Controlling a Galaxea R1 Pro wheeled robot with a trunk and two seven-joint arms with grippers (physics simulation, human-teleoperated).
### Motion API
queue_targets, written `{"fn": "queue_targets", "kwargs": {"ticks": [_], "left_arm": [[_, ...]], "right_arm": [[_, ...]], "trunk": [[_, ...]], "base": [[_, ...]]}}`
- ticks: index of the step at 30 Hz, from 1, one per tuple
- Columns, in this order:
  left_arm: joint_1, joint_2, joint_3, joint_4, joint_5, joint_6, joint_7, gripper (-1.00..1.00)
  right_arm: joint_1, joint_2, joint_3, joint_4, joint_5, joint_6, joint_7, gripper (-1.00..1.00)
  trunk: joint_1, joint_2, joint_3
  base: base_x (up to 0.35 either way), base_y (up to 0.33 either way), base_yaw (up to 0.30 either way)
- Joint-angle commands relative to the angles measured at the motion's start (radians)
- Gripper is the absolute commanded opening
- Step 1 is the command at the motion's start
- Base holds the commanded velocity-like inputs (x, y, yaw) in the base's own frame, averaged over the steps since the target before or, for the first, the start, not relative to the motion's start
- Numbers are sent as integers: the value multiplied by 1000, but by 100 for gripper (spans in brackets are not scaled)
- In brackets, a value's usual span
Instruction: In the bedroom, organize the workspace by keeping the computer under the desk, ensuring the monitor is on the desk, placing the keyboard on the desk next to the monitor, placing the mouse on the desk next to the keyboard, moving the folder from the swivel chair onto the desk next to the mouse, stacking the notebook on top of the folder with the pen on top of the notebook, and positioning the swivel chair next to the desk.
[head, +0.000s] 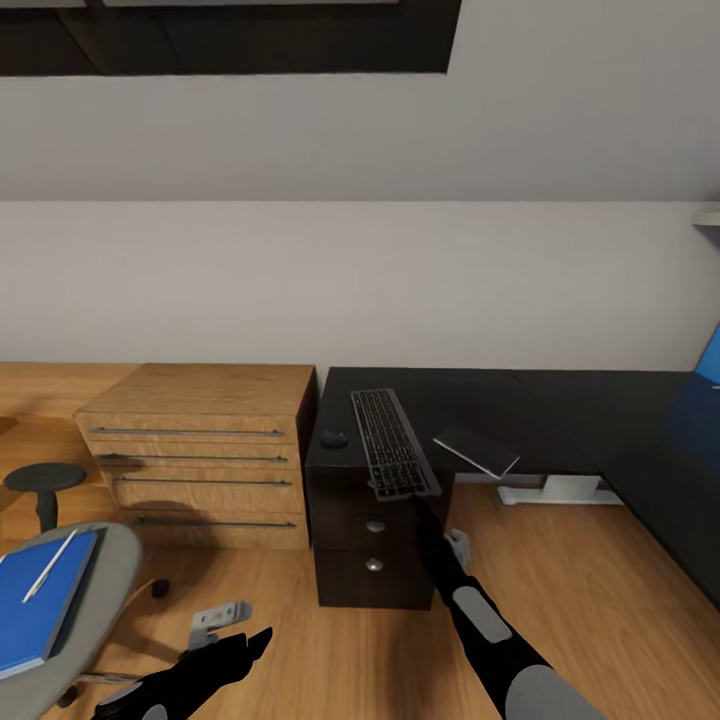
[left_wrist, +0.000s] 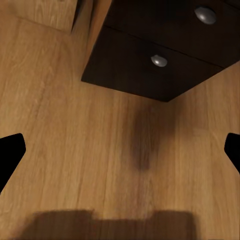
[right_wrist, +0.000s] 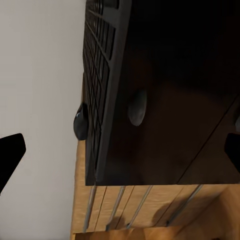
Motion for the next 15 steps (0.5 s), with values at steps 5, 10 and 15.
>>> {"fn": "queue_targets", "kwargs": {"ticks": [5,10,15], "left_arm": [[0,1,0,-1,4,2,3,100],[0,1,0,-1,4,2,3,100],[0,1,1,-2,4,2,1,100]], "right_arm": [[-1,-1,-18,1,-11,-2,3,100],[-1,-1,-24,4,-11,-2,0,100],[-1,-1,-25,5,-11,-1,-1,100]], "trunk": [[0,0,-1],[0,0,-1],[0,0,-1]], "base": [[28,0,0],[111,0,0],[20,0,0]]}}
